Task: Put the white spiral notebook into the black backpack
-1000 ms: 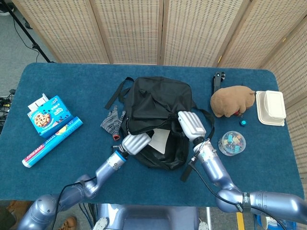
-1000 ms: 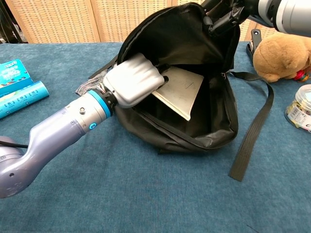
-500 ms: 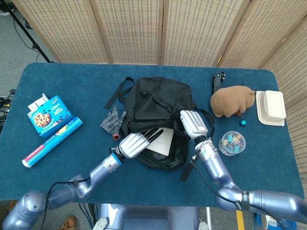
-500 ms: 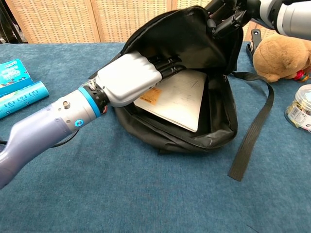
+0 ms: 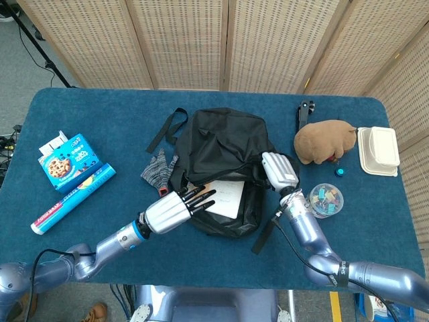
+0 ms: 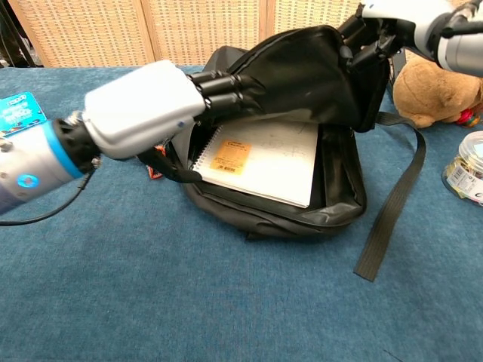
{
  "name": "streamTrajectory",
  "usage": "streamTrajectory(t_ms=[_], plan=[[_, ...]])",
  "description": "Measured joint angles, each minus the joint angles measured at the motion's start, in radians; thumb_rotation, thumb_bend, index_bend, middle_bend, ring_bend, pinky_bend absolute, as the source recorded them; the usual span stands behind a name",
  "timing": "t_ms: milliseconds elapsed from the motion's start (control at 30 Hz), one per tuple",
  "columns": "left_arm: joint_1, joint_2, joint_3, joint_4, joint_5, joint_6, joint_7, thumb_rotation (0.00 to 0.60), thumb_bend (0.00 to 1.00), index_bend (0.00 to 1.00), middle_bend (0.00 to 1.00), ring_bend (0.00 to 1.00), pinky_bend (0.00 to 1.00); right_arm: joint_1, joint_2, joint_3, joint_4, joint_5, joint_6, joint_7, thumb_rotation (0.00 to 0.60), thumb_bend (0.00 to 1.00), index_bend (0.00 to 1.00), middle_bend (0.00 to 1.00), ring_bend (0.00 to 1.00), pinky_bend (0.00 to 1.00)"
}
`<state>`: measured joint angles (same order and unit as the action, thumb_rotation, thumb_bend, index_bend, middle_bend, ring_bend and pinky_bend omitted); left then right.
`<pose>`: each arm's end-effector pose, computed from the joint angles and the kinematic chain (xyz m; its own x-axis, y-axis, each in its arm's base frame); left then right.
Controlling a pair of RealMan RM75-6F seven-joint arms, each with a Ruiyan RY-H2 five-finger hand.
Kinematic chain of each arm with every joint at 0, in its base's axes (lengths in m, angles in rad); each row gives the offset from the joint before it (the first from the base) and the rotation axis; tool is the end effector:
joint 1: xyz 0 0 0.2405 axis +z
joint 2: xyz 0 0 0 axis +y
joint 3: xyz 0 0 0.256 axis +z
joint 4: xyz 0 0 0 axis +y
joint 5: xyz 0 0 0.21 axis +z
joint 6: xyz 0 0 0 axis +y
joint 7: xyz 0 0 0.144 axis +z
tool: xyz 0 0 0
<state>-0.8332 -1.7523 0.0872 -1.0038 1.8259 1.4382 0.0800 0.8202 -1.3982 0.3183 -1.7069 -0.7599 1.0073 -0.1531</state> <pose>-0.1153 0.3040 -0.0425 0.4493 -0.2352 0.8619 0.3457 -0.8438 -0.4105 -0.1085 -0.3690 0.0415 -0.0072 -0.3055 0.9522 -0.9903 -0.1298 -0.0491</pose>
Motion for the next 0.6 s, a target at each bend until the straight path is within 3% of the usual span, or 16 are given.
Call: streamTrajectory(t_ms=[367,400,433,500,567,600], plan=[[0.054,0.154,-0.025,-0.057,0.009,0.114,-0.101,0.600,0.00,0.26,0.21,0.24,0.53,-0.043,0.003,-0.054,-0.030,-0.053,-0.030,0.031,0.600,0.63,0.60,0.60,0.33,0.22],[0.058,0.162,-0.030,-0.057,0.004,0.117,-0.107,0.600,0.00,0.26,0.21,0.24,0.53,-0.049,0.003,-0.061,-0.040,-0.063,-0.031,0.035,0.600,0.56,0.55,0.56,0.30,0.20],[0.062,0.168,-0.034,-0.056,-0.002,0.119,-0.112,0.600,0.00,0.26,0.21,0.24,0.53,-0.052,0.003,-0.066,-0.045,-0.072,-0.034,0.040,0.600,0.35,0.40,0.42,0.22,0.14],[0.071,0.180,-0.043,-0.050,-0.015,0.123,-0.119,0.600,0.00,0.26,0.21,0.24,0.53,-0.057,0.005,-0.075,-0.053,-0.094,-0.051,0.059,0.600,0.04,0.12,0.14,0.05,0.03],[0.081,0.189,-0.053,-0.043,-0.029,0.125,-0.125,0.600,0.00,0.26,0.21,0.24,0.53,-0.061,0.015,-0.087,-0.060,-0.126,-0.094,0.090,0.600,0.00,0.01,0.02,0.00,0.00],[0.084,0.192,-0.056,-0.040,-0.035,0.125,-0.127,0.600,0.00,0.26,0.21,0.24,0.53,-0.062,0.020,-0.092,-0.062,-0.139,-0.118,0.106,0.600,0.00,0.00,0.00,0.00,0.00]])
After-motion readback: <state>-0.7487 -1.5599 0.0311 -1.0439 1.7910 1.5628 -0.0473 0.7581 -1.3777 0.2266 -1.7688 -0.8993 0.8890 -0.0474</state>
